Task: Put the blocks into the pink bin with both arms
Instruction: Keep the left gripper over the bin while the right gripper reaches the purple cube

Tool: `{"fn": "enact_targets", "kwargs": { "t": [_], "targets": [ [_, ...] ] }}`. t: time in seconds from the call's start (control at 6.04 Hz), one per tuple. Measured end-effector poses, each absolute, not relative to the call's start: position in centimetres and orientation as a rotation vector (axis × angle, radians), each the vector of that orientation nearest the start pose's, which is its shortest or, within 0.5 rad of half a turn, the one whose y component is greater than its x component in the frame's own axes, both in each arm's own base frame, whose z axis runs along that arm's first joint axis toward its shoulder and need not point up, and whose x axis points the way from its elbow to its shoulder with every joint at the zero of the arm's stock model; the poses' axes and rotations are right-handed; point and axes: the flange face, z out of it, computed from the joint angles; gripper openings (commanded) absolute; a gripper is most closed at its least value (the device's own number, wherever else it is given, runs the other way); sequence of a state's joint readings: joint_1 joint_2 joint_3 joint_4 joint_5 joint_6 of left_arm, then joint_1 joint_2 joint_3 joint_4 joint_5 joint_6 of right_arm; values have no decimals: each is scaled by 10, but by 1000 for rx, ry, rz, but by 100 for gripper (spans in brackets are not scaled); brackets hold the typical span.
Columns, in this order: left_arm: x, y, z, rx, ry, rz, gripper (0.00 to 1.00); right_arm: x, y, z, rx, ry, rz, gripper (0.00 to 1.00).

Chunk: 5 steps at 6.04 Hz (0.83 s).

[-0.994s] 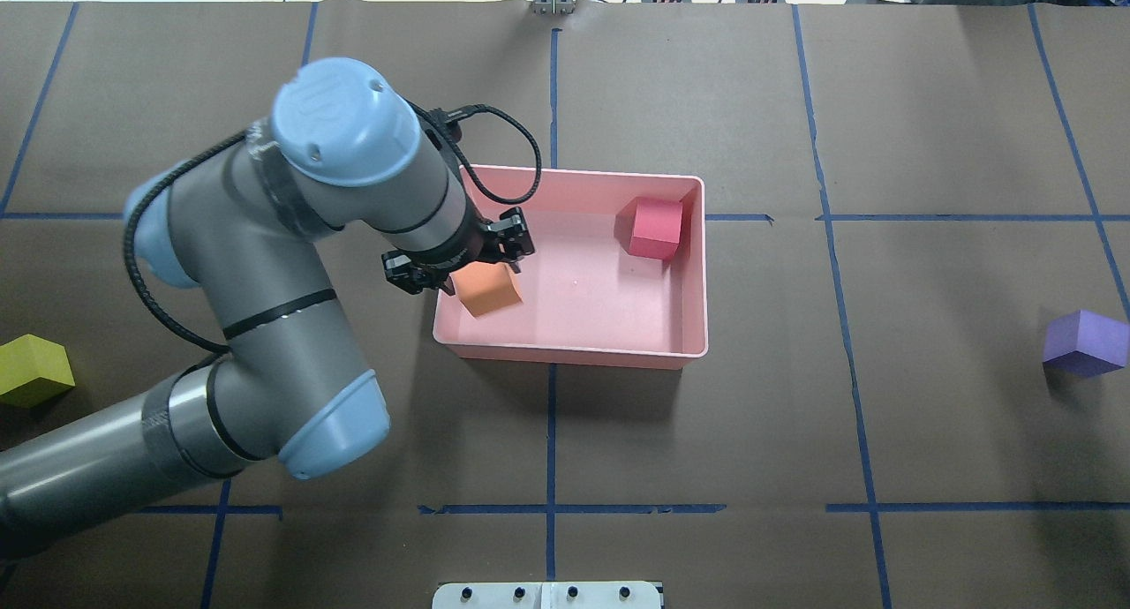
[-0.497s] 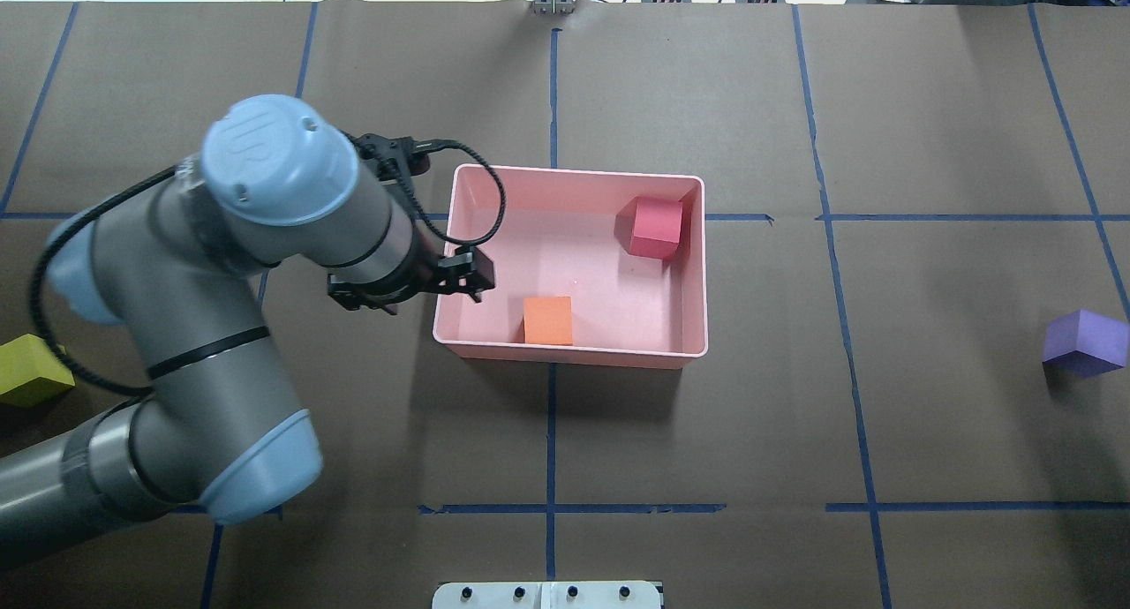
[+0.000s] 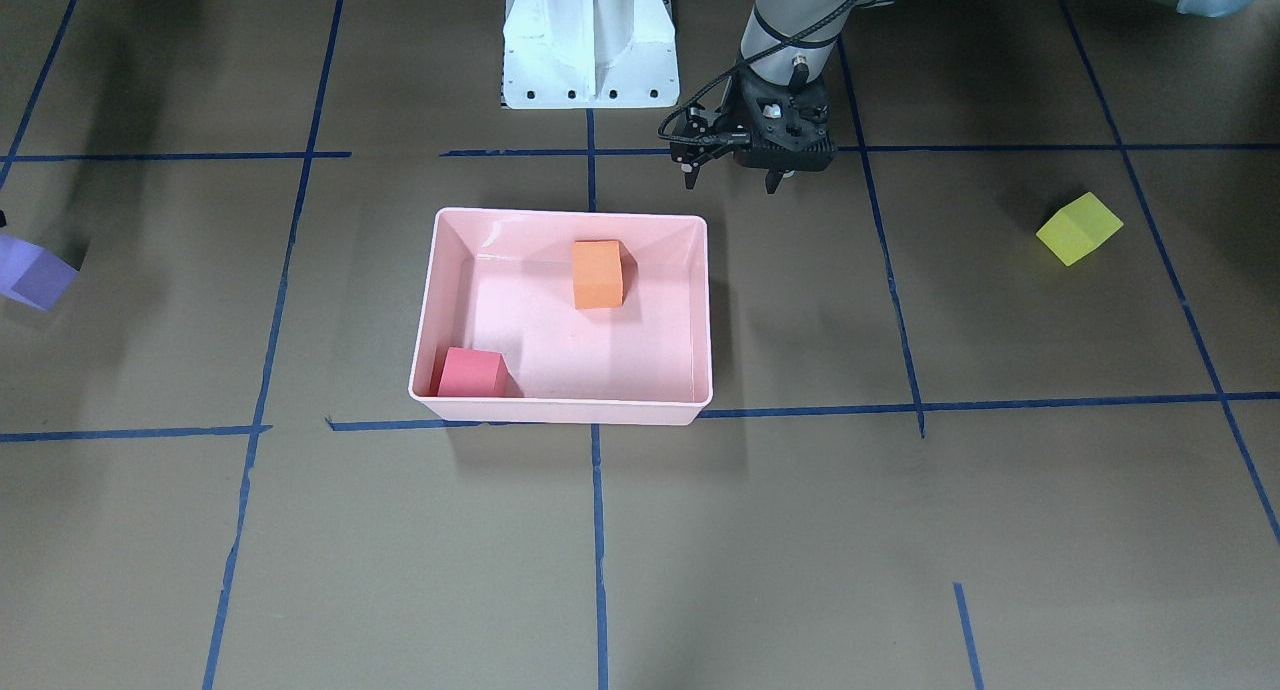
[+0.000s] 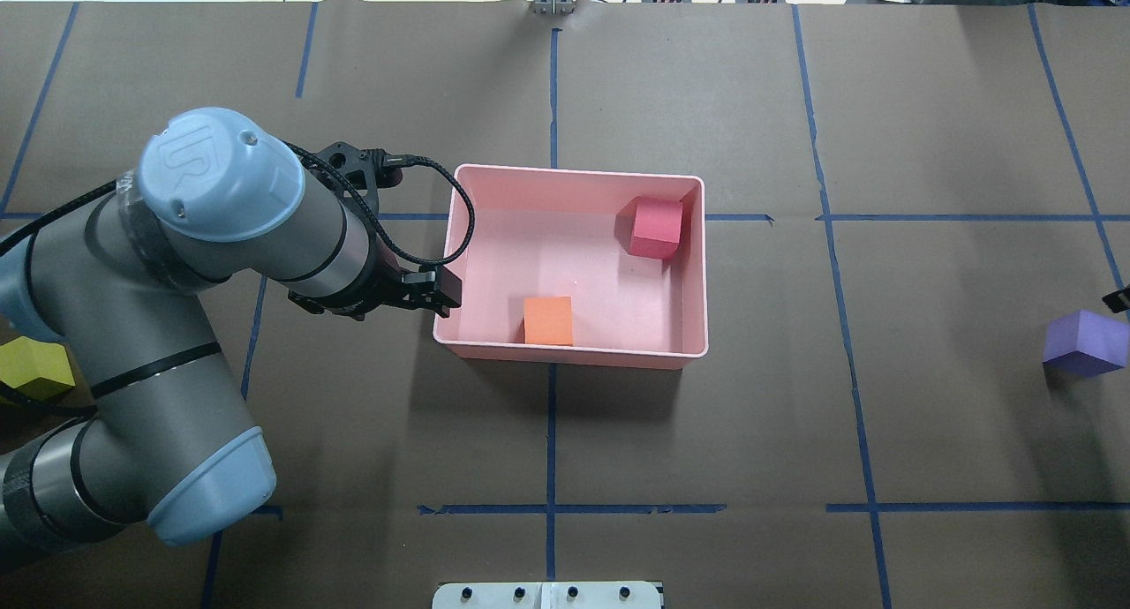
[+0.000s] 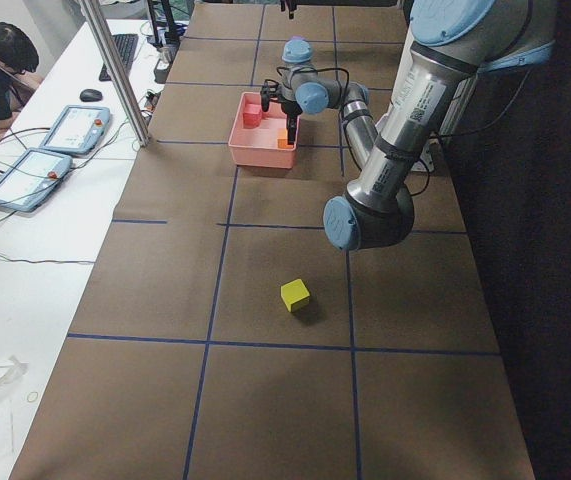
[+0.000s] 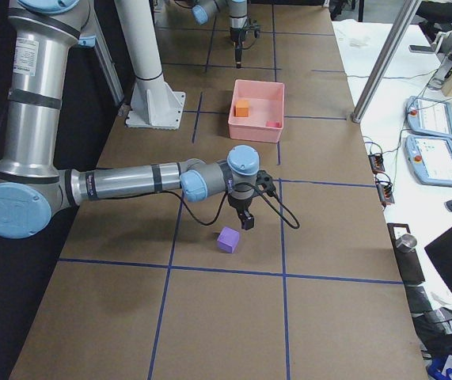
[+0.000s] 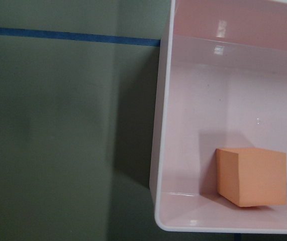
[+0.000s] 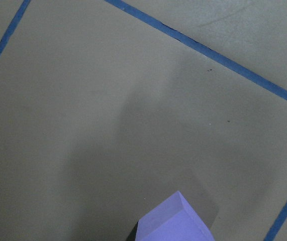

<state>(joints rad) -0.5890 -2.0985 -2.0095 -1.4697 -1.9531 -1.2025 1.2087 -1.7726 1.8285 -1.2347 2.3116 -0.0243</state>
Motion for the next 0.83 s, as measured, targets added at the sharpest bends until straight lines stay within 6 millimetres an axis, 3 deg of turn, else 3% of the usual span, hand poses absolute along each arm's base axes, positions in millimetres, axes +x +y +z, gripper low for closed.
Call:
{"fn": "enact_targets", "kwargs": {
  "t": [0.17,0.5,0.83],
  "targets": [
    [422,-398,192,76,921,-39,100,-101,-413,602,302,-766,-593,100],
    [422,-398,192,74,921,-40,100,-105,-400,628,365,-717,-788,100],
    [423,-397,192,72,921,-41,100,-106,-400,636,387,-697,-867,100]
  ]
}}
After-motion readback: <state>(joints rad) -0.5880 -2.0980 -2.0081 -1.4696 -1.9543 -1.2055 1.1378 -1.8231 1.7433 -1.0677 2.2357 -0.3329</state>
